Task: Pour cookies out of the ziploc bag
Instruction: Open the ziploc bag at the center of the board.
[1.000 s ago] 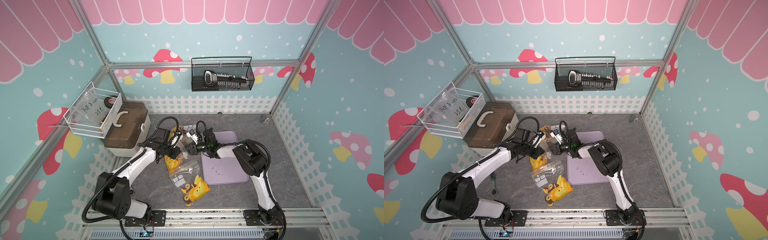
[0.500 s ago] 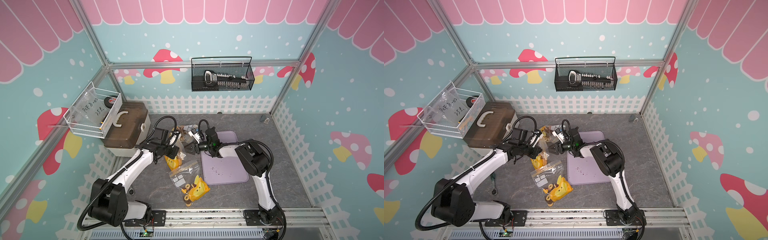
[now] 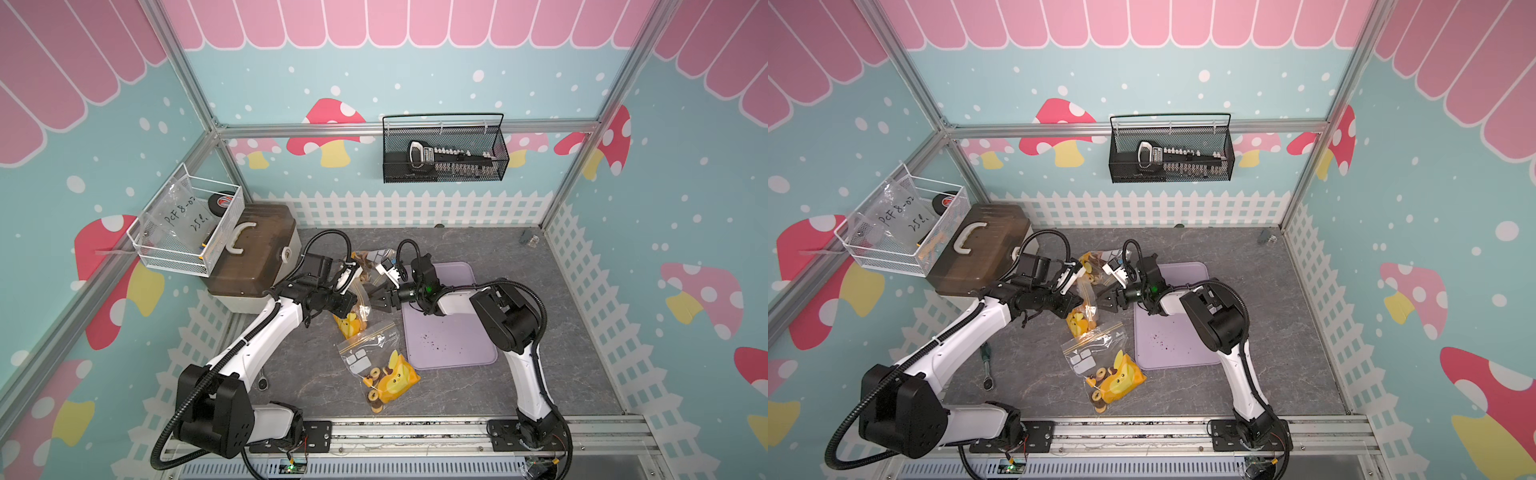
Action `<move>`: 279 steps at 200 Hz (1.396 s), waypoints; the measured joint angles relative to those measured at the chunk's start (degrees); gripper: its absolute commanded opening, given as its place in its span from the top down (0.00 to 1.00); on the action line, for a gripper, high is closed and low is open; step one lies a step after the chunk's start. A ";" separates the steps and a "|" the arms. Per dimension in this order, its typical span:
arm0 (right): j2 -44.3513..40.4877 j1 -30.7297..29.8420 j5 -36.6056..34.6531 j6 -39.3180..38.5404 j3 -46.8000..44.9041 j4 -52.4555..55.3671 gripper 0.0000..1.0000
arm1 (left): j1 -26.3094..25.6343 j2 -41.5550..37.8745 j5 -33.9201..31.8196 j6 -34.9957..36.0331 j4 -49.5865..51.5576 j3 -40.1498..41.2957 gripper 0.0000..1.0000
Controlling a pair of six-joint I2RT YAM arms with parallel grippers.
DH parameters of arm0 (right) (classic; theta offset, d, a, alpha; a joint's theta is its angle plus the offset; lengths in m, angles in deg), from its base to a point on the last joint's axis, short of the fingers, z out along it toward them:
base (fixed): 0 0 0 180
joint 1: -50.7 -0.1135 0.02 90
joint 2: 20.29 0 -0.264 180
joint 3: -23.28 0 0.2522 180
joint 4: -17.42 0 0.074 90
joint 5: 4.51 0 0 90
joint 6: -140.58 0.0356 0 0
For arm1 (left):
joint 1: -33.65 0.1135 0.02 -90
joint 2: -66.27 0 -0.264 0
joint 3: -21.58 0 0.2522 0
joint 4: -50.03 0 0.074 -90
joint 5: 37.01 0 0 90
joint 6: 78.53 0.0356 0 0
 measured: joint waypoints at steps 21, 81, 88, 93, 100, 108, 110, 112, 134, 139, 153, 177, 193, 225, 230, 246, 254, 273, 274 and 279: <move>-0.42 0.00 -0.87 -0.85 -1.57 -1.09 0.29 | -0.22 2.95 2.12 1.16 0.52 -3.23 1.00; -5.11 0.81 -4.87 -0.11 -8.76 -6.80 0.32 | -1.20 5.27 6.03 3.48 -2.29 -3.41 1.00; -5.66 0.98 -5.42 0.00 -9.09 -7.21 0.33 | -1.18 5.27 6.23 3.45 -3.19 -2.47 1.00; -5.97 1.14 -5.73 0.00 -9.20 -7.43 0.33 | -1.16 5.27 6.40 3.43 -3.80 -1.70 1.00; -6.29 1.20 -6.23 0.00 -9.20 -7.61 0.34 | -1.16 5.27 6.51 3.43 -4.61 -0.66 1.00; -6.58 1.27 -6.82 0.02 -9.18 -7.76 0.34 | -1.16 5.27 6.71 3.43 -5.25 0.35 1.00; -6.62 1.27 -6.95 0.07 -9.18 -7.80 0.34 | -1.16 5.27 6.75 3.43 -5.40 0.50 1.00; -6.64 1.27 -7.06 0.09 -9.16 -7.85 0.34 | -1.16 5.27 6.82 3.45 -5.49 0.70 1.00; -6.64 1.27 -8.15 0.20 -9.05 -7.52 0.35 | -1.16 5.27 7.17 3.43 -7.37 2.25 1.00; -6.64 1.27 -8.35 0.17 -8.96 -7.37 0.35 | -1.14 5.27 7.21 3.43 -7.74 2.51 1.00; -6.64 1.27 -8.57 -0.09 -8.24 -5.84 0.37 | -1.09 5.27 7.28 3.41 -8.70 3.15 1.00; -6.64 1.05 -8.90 -0.98 -6.64 -3.37 0.42 | -1.01 5.33 7.43 3.37 -9.68 3.50 1.00; -6.67 0.79 -9.44 -1.62 -5.95 -1.81 0.43 | -0.79 5.79 7.67 3.26 -10.12 3.52 1.00; -8.17 -0.33 -13.00 -5.55 -4.81 6.88 0.43 | -0.15 7.48 8.09 3.04 -10.56 4.02 1.00; -8.81 -0.59 -13.99 -6.71 -4.63 8.94 0.43 | -0.02 7.65 8.13 2.99 -10.69 4.11 1.00; -11.19 -1.75 -16.92 -9.75 -4.22 14.45 0.43 | 0.17 7.96 8.31 2.95 -11.02 4.26 1.00; -12.48 -2.40 -18.14 -10.88 -4.15 16.41 0.43 | 0.20 7.96 8.46 2.93 -11.26 4.26 1.00; -15.65 -3.91 -20.48 -13.20 -4.11 20.48 0.43 | 0.33 7.96 8.72 2.56 -12.17 4.31 1.00; -15.78 -3.98 -20.59 -13.35 -4.11 20.65 0.43 | 0.35 7.96 8.74 2.54 -12.26 4.33 1.00; -16.44 -4.31 -21.03 -13.81 -4.04 21.64 0.42 | 0.35 7.96 8.76 2.47 -12.48 4.35 1.00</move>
